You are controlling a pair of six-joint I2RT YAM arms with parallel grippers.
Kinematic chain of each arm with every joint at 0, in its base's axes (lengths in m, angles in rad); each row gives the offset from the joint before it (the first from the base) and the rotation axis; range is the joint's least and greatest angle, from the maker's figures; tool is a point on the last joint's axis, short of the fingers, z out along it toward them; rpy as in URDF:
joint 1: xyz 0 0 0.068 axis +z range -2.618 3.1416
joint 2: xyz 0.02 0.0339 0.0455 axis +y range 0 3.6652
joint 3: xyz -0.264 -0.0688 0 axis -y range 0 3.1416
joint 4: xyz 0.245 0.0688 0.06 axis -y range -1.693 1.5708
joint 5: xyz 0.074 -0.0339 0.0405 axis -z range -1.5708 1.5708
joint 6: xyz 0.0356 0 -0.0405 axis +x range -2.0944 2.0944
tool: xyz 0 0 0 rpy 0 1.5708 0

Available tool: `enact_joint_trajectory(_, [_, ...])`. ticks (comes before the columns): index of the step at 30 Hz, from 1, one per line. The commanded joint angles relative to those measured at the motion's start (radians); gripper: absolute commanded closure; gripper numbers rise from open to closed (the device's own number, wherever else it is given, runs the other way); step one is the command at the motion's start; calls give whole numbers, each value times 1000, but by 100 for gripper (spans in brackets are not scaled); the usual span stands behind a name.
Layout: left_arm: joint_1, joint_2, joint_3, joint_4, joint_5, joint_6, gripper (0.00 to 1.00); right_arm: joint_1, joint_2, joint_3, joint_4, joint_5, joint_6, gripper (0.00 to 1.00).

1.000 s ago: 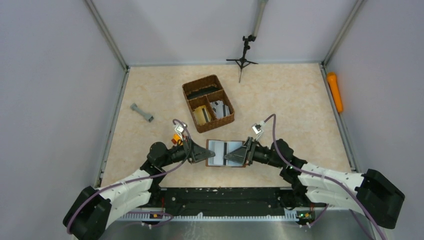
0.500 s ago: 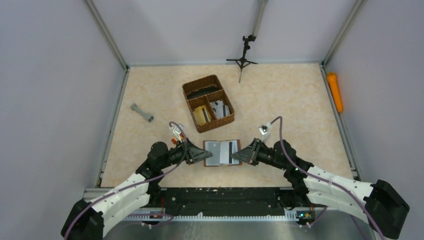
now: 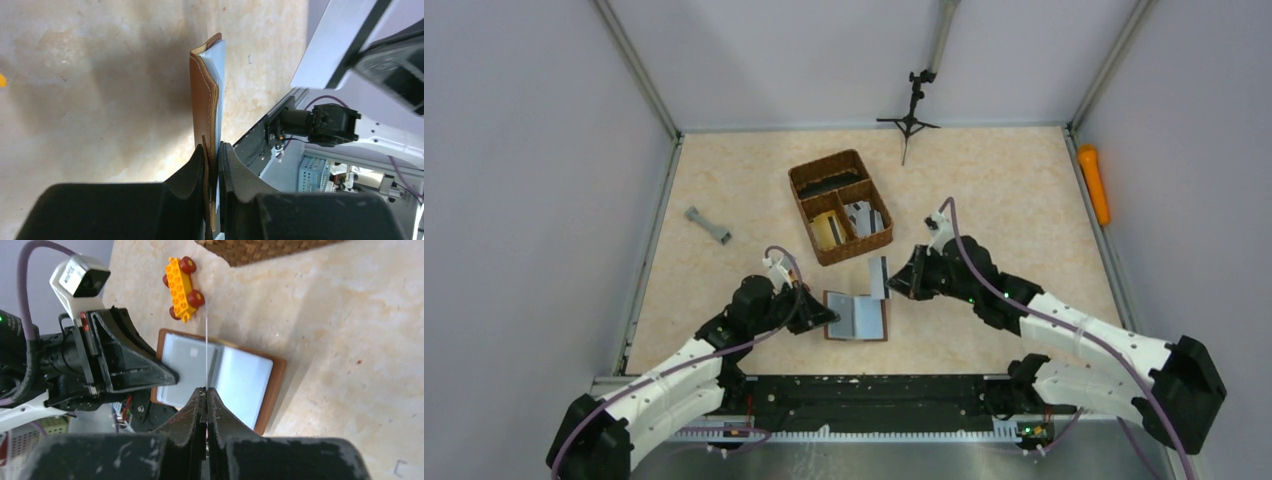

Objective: Take the credit cards out of the card holder
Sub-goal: Place the credit card in the storage box.

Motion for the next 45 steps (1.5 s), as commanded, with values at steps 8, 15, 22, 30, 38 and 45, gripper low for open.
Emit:
enact_joint_trajectory(8, [3, 42, 79, -57, -5, 108, 98, -105, 360, 447, -221, 70, -316, 100])
enact_joint_trajectory(15, [3, 35, 105, -121, -37, 159, 97, -175, 578, 701, -269, 66, -396, 100])
enact_joint_trajectory(22, [3, 78, 112, -98, -19, 171, 98, -195, 785, 922, -336, 37, -455, 100])
enact_joint_trajectory(30, [3, 99, 109, -93, -8, 175, 98, -203, 987, 1093, -426, 15, -503, 100])
enact_joint_trajectory(38, [3, 115, 112, -93, -16, 189, 98, -222, 1043, 1127, -450, 36, -507, 68])
enact_joint_trajectory(45, [3, 135, 118, -64, -2, 187, 98, -222, 930, 1071, -434, 49, -502, 60])
